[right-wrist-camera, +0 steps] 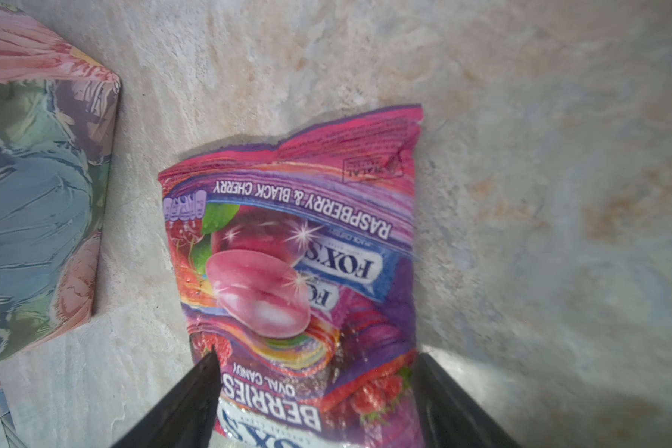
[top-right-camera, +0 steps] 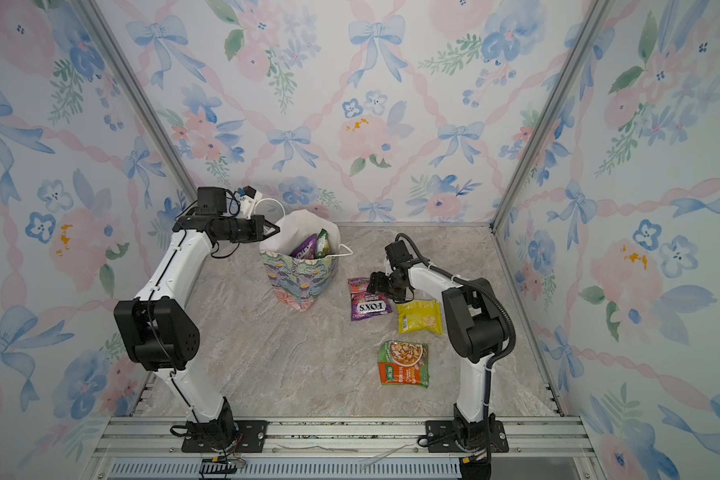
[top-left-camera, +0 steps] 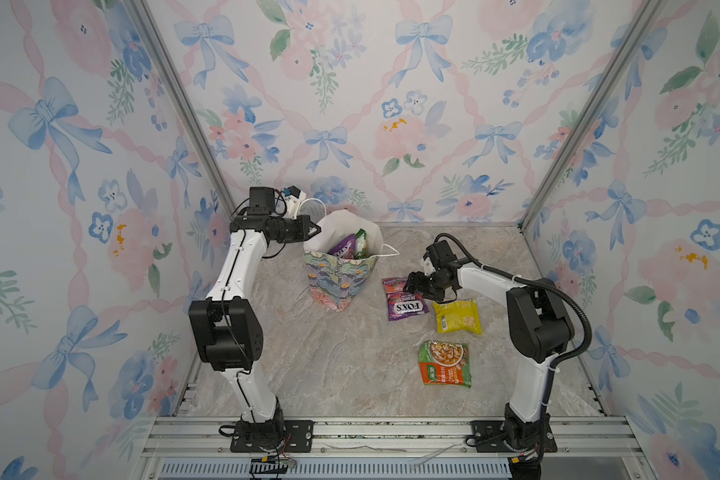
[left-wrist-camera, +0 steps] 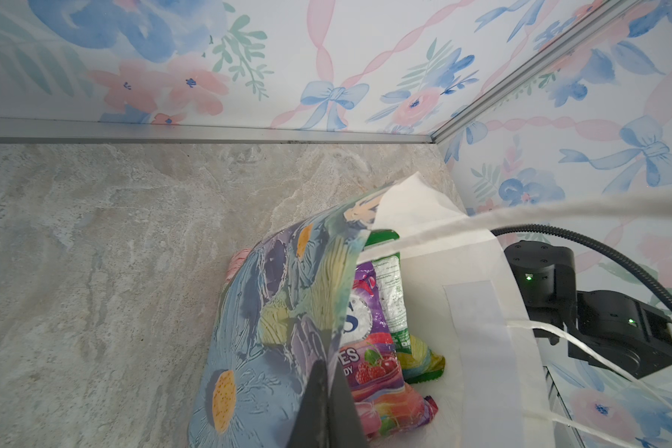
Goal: Place the snacks into the paper bag
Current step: 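Lower the right gripper onto the pink raspberry packet and grasp it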
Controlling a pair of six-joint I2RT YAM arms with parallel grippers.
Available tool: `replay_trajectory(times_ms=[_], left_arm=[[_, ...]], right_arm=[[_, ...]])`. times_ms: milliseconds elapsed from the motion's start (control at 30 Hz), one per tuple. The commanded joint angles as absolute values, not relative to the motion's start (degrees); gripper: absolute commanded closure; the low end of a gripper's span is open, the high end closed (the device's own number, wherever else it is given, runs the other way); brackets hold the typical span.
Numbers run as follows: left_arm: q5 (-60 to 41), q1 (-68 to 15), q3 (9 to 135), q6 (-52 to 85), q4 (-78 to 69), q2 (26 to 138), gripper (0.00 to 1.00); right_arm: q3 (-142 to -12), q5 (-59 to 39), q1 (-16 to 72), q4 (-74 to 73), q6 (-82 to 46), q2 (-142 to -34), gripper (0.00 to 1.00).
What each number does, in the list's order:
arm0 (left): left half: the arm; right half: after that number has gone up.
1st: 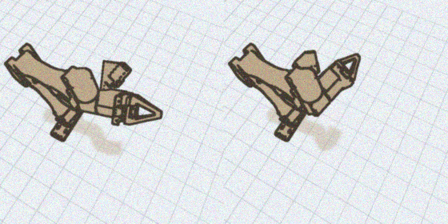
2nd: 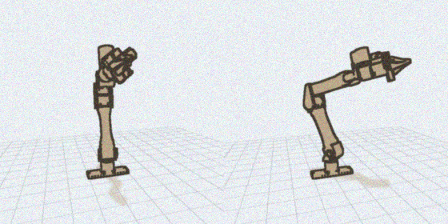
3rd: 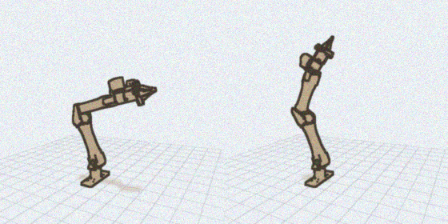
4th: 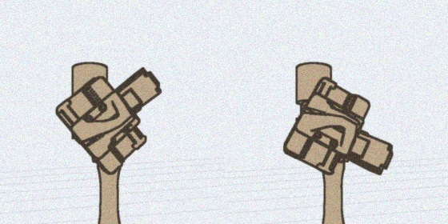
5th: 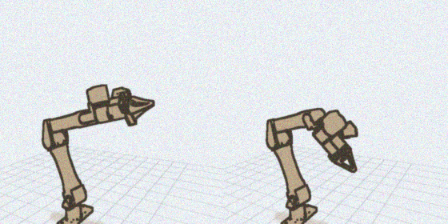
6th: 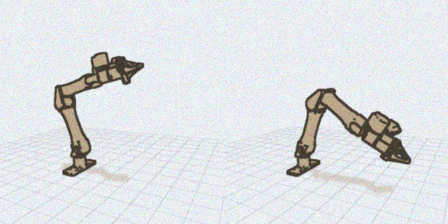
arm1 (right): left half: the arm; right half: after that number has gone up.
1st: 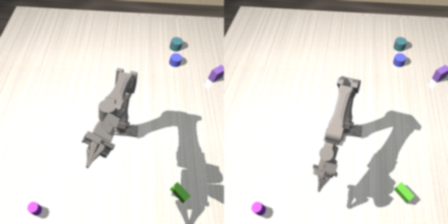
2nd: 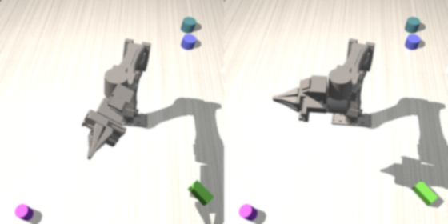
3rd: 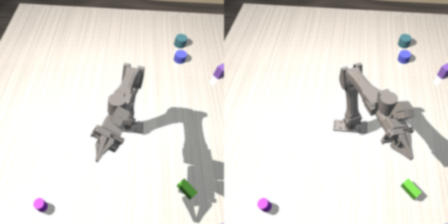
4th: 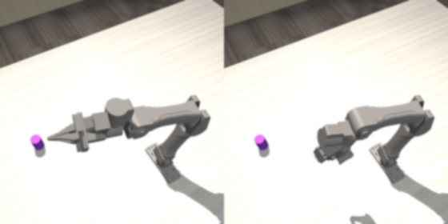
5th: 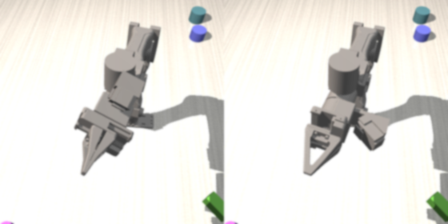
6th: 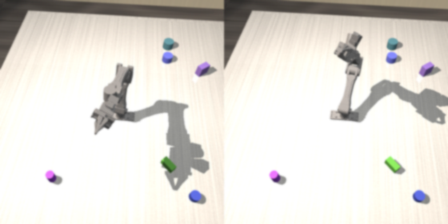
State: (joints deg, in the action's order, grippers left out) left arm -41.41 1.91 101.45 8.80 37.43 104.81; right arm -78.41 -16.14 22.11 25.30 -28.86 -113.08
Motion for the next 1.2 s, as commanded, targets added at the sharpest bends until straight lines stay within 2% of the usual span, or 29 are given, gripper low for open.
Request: replay_trajectory(times_ms=[0, 233, 567, 767, 1167], left_arm=[[-41.9, 2.4, 101.0, 8.4, 37.5, 103.5, 1.00], [-41.8, 2.4, 101.0, 8.3, 37.5, 103.5, 1.00], [-41.9, 2.4, 101.0, 8.3, 37.5, 103.6, 1.00], [-41.9, 2.4, 101.0, 8.3, 37.5, 103.5, 1.00], [-41.8, 2.4, 101.0, 8.4, 37.5, 103.4, 1.00]], right_arm=[[-77.5, -17.8, 21.7, 24.9, -28.0, -113.8, 0.22], [-75.7, -19.0, 21.9, 22.8, -29.5, -113.6, 0.24], [-74.0, -16.1, 20.4, 25.5, -28.0, -105.8, 0.24], [-75.2, -16.7, 20.4, 25.6, -27.7, -108.6, 0.25], [-77.0, -18.4, 22.1, 22.8, -29.6, -114.2, 0.36]])
